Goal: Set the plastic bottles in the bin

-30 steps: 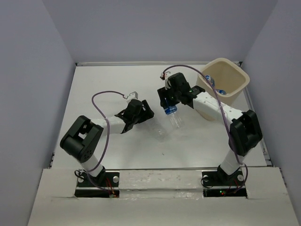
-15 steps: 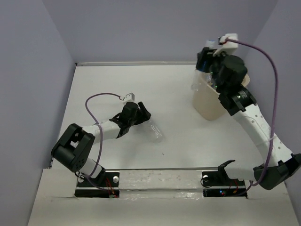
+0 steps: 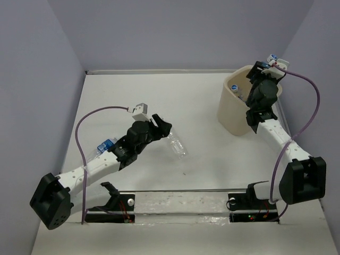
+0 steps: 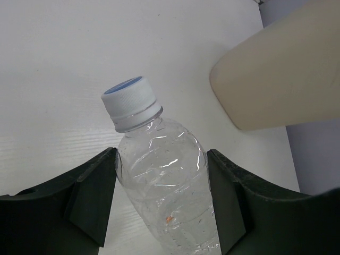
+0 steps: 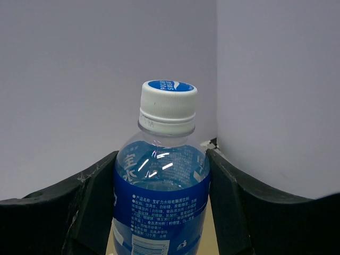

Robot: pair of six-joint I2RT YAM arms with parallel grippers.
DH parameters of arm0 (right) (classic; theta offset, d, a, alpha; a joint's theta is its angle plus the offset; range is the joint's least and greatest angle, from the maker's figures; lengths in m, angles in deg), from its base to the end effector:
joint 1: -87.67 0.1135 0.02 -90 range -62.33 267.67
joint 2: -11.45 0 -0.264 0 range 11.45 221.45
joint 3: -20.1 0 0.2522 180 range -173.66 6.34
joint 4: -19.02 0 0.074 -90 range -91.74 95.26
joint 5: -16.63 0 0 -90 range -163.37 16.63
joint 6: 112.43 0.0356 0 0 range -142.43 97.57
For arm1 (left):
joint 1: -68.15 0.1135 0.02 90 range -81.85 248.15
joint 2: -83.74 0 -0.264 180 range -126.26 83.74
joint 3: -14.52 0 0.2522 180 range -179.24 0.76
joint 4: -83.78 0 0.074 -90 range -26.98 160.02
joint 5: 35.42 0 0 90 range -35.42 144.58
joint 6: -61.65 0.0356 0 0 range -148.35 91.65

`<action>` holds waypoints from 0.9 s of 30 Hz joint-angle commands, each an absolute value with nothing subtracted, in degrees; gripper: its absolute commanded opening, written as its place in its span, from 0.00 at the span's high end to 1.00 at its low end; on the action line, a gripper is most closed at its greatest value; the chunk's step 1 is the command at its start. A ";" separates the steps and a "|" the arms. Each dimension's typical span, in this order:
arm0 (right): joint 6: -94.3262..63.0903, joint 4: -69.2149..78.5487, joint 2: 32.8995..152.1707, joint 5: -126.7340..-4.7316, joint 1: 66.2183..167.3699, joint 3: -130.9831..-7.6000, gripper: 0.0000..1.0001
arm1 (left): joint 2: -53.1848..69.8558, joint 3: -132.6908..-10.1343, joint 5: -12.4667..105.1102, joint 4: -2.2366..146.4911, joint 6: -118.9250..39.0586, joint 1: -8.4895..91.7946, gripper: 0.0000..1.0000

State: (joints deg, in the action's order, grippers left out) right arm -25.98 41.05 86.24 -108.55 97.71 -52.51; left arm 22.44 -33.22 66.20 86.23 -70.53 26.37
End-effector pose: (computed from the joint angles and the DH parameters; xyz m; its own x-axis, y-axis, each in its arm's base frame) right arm 0.2987 0.0321 0.3937 0.3095 0.0034 -0.9509 0.4111 0.9012 0.1370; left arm 0.1876 -0.1580 0.2650 -0.4457 -0.4837 -0.7532 0.2779 0.7251 -0.6301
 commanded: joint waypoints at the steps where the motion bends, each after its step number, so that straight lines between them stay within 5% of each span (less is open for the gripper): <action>1: -21.31 54.74 84.85 -110.73 97.16 -48.25 0.70 | 26.34 -35.10 71.63 82.60 -68.87 23.95 0.49; 5: -15.85 47.83 80.46 -107.31 97.16 -45.78 0.15 | 28.45 -37.47 73.30 80.84 -67.91 22.89 0.49; 15: -4.33 16.71 67.80 -107.04 97.16 -52.98 0.21 | 25.12 -53.45 77.87 78.46 -62.11 19.55 0.49; 16: -3.11 13.03 66.75 -106.17 97.16 -53.33 0.23 | 24.51 -54.95 78.31 78.46 -61.15 19.29 0.49; 19: -0.74 8.01 61.93 -99.25 97.16 -53.07 0.51 | 21.00 -61.26 79.72 78.37 -58.78 18.24 0.49; 20: -0.46 6.86 60.86 -97.13 97.16 -53.07 0.77 | 18.81 -62.95 80.68 78.46 -58.07 17.71 0.49; 21: -0.37 5.45 59.89 -92.67 97.16 -53.33 0.88 | 17.57 -66.71 81.30 78.81 -57.28 17.18 0.49; 23: 0.51 0.35 57.08 -85.11 97.16 -53.34 1.00 | 13.02 -73.29 83.14 78.90 -55.08 15.95 0.49; 27: 3.31 -3.61 49.97 -78.22 97.16 -49.22 1.00 | 5.45 -83.93 85.78 80.91 -52.18 14.02 0.50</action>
State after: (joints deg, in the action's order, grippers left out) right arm 0.07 2.91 55.44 -89.56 97.38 -50.98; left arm 10.71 -73.22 80.69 76.72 -57.59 15.79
